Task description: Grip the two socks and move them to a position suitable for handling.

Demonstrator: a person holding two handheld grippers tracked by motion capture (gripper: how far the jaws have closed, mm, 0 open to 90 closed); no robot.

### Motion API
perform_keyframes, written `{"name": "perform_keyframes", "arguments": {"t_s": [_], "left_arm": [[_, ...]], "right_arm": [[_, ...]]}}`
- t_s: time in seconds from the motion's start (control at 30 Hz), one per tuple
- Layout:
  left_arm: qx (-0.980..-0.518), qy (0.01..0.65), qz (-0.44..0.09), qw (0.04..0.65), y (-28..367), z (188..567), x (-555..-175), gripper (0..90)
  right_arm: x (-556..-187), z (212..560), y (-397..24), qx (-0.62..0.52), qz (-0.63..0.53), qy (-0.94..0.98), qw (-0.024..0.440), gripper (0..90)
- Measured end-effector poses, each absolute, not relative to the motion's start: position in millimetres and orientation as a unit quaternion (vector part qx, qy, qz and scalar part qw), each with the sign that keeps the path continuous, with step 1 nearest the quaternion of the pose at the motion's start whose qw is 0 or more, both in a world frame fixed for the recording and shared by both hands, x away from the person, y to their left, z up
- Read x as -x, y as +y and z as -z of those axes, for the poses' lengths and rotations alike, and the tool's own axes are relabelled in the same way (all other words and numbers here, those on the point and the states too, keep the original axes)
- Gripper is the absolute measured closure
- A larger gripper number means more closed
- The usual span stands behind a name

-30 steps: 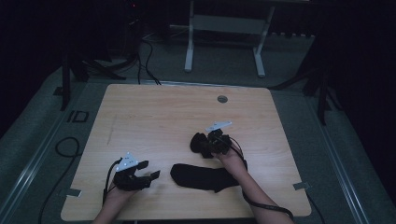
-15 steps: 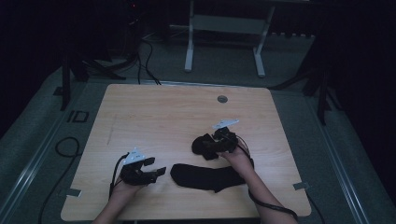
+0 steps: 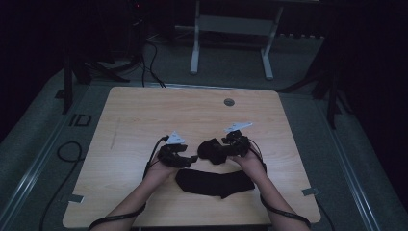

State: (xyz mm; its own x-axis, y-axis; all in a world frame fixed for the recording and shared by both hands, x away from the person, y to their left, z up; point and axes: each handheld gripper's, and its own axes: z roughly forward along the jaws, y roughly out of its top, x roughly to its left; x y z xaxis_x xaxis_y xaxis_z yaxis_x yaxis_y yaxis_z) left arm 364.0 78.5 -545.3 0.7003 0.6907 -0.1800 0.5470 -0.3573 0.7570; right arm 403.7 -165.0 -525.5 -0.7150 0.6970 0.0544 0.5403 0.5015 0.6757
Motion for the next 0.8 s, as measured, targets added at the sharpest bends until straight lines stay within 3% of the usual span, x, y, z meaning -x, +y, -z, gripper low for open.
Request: {"name": "perform_keyframes", "arguments": {"t_s": [0.1,0.2,0.33,0.57,0.8], "left_arm": [[-0.828,0.377,-0.077,0.407,69,550,-378,35.5],[-0.830,0.376,-0.075,0.405,65,553,-386,46.8],[-0.842,0.368,-0.065,0.390,62,558,-393,51.4],[-0.839,0.368,-0.049,0.397,56,565,-398,62.6],[-0.846,0.354,-0.048,0.395,48,566,-397,81.1]], "right_arm": [[-407,537,-161,-0.356,-0.326,0.869,0.109,54.5],[-409,545,-159,-0.354,-0.318,0.873,0.107,67.4],[-408,548,-158,-0.345,-0.316,0.877,0.107,77.0],[-407,549,-158,-0.338,-0.316,0.880,0.107,79.6],[-407,549,-158,-0.339,-0.317,0.879,0.109,79.8]]}}
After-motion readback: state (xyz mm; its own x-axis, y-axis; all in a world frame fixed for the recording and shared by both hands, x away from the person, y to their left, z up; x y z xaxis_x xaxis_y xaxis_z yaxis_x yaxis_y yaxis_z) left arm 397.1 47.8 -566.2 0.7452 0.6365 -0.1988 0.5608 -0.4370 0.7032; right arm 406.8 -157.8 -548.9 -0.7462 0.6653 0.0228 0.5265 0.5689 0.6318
